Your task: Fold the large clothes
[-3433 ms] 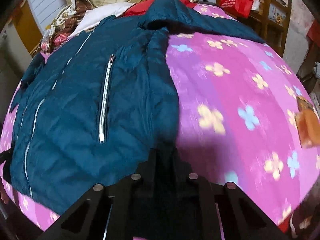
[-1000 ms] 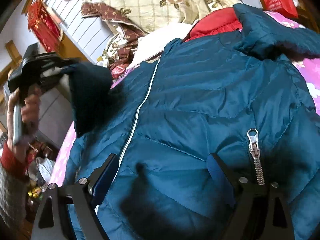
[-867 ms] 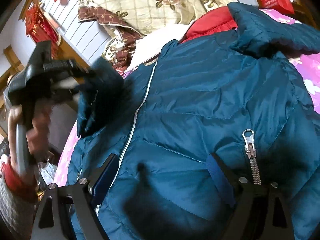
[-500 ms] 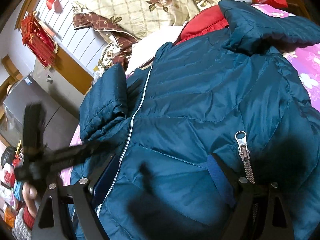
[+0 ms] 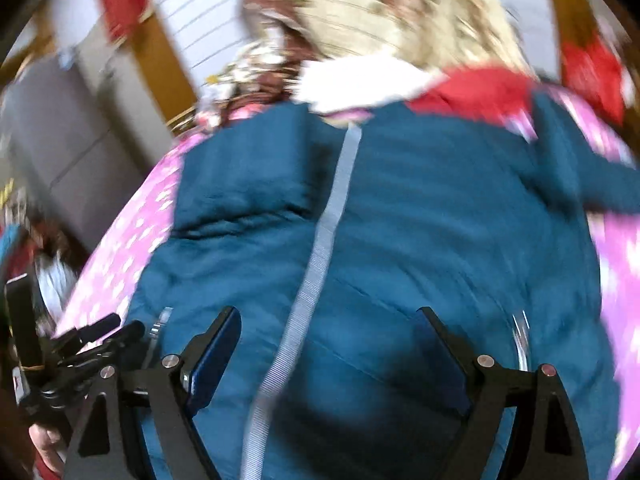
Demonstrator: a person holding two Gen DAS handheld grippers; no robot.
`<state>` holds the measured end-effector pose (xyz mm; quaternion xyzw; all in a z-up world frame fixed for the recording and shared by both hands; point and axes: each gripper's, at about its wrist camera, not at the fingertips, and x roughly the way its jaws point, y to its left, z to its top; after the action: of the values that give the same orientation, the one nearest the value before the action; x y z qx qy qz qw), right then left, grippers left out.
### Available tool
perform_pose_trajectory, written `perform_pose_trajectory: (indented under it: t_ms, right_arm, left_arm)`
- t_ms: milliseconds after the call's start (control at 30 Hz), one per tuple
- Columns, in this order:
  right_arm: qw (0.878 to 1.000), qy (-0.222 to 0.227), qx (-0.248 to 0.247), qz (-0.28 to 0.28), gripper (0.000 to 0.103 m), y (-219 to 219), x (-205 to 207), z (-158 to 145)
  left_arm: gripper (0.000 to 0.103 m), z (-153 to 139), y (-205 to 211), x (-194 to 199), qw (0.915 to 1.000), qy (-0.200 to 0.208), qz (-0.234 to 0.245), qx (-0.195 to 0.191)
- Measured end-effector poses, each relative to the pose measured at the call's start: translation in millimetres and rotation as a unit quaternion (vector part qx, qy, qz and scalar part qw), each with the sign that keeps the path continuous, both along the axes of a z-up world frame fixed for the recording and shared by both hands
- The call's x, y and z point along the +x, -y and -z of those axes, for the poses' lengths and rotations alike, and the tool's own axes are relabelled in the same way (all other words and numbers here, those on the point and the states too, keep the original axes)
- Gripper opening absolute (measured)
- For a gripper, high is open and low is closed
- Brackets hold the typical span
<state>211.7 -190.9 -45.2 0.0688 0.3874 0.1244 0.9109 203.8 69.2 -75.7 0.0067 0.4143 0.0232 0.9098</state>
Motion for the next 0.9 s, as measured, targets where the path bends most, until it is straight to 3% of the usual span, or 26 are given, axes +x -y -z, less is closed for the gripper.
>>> perform_pose_trajectory:
  t_ms: [100, 233, 467, 633, 700, 733, 767, 800, 900]
  right_arm:
    - [0.996, 0.019, -0.072, -0.042, 0.087, -61, 25, -19]
    - [0.987, 0.019, -0.144, -0.070, 0.087, -129, 63, -17]
    - [0.987, 0.027, -0.139, -0.073, 0.087, -214, 118, -20]
    - [0.973, 0.025, -0.226, -0.038, 0.087, -260, 151, 9]
    - [0.967, 0.004, -0.255, -0.010, 0.066, -259, 166, 25]
    - [0.964, -0.009, -0.265, -0.005, 0.035, -255, 171, 31]
    - [0.963, -0.020, -0.270, 0.001, 0.015, -249, 174, 33]
    - [0.961, -0.034, -0.274, 0.020, 0.013, -237, 176, 33]
    - [0.971, -0.039, -0.233, 0.045, 0.010, -198, 177, 14]
  left_arm:
    - [0.057, -8, -27, -7, 0.9985, 0.005, -0.015, -0.053]
    - [0.057, -12, -45, -7, 0.9952, 0.001, -0.031, -0.092]
    - [0.057, -10, -78, -1, 0.9853, -0.015, -0.052, -0.162]
    - [0.057, -6, -83, 6, 0.9786, -0.029, -0.044, -0.199]
    - [0.057, -5, -83, 7, 0.9784, -0.031, -0.043, -0.200]
    - [0.057, -5, -83, 7, 0.9786, -0.032, -0.043, -0.199]
    - [0.057, -5, -82, 7, 0.9789, -0.033, -0.044, -0.197]
    - [0.057, -5, -82, 7, 0.9789, -0.034, -0.043, -0.197]
    - [0.057, -5, -82, 7, 0.9781, -0.035, -0.041, -0.201]
